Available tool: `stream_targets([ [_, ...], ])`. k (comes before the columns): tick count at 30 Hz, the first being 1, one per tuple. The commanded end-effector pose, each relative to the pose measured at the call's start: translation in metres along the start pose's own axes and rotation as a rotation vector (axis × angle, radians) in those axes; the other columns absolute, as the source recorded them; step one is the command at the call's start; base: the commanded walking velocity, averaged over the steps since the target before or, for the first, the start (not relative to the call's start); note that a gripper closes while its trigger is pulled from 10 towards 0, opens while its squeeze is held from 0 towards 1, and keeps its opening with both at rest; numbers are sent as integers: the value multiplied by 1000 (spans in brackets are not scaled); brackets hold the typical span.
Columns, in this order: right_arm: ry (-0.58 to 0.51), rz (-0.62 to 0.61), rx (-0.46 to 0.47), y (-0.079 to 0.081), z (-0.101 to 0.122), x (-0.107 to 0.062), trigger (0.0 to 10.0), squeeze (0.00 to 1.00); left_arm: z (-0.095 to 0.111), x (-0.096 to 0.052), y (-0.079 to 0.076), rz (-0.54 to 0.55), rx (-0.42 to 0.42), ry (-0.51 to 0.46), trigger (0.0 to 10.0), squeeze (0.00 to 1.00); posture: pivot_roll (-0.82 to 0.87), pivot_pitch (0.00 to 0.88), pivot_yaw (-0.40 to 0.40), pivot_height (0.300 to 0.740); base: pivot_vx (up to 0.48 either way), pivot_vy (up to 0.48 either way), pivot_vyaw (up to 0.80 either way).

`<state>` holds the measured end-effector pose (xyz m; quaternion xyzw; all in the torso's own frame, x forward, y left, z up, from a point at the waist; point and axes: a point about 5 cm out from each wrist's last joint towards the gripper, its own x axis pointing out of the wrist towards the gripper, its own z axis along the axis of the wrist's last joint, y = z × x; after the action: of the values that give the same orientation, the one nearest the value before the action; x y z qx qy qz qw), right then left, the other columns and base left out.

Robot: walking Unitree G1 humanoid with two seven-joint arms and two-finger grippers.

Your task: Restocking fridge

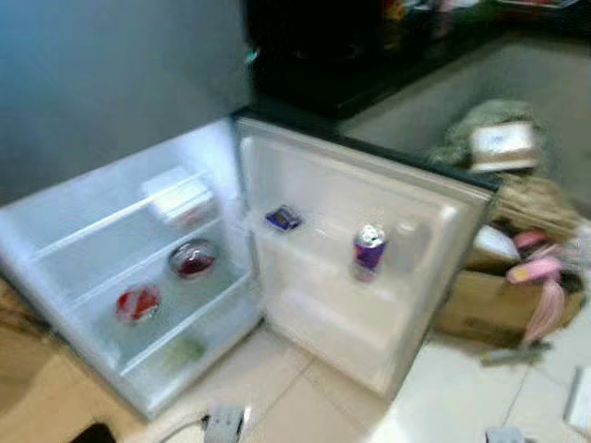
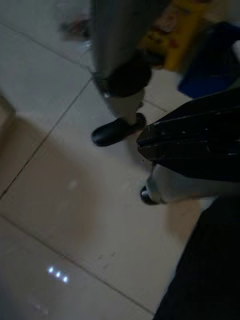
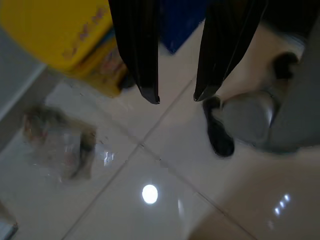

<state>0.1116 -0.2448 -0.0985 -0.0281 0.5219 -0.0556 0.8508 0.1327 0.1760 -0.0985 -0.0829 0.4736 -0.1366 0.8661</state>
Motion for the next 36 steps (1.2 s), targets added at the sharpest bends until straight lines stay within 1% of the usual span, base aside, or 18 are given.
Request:
stream_targets([
  [1, 0, -10, 4, -3, 1, 0, 10000, 0, 3, -1, 2, 1, 28, -4, 10000, 0, -83, 0, 21, 740, 0, 0, -800],
  [8, -7, -9, 10, -1, 3, 0, 10000, 0, 4, 0, 2, 1, 37, -8, 10000, 0, -82, 0, 23, 740, 0, 0, -800],
  [16, -12, -18, 17, -4, 4, 0, 10000, 0, 6, 0, 4, 5, 51, -15, 10000, 0, -85, 0, 26, 740, 0, 0, -800],
  [20, -20, -21, 18, -4, 6, 1, 10000, 0, 9, 0, 4, 6, 60, -20, 10000, 0, -86, 0, 25, 740, 0, 0, -800],
  [23, -34, -23, 17, -5, 10, 1, 10000, 0, 16, 1, 5, 5, 63, -45, 10000, 0, -85, 0, 24, 740, 0, 0, -800],
  [29, -48, -20, 26, -5, 12, 1, 10000, 0, 18, 1, 6, 10, 70, -52, 10000, 0, -85, 0, 24, 740, 0, 0, -800],
  [33, -80, -8, 14, -2, 18, 2, 10000, 0, 23, 1, 8, 15, 56, -65, 10000, 0, -87, 0, 26, 740, 0, 0, 0],
  [36, -97, 8, 11, 0, 21, 2, 10000, 0, 23, 1, 8, 4, 52, -60, 10000, 0, -88, 0, 27, 740, 0, -312, 0],
])
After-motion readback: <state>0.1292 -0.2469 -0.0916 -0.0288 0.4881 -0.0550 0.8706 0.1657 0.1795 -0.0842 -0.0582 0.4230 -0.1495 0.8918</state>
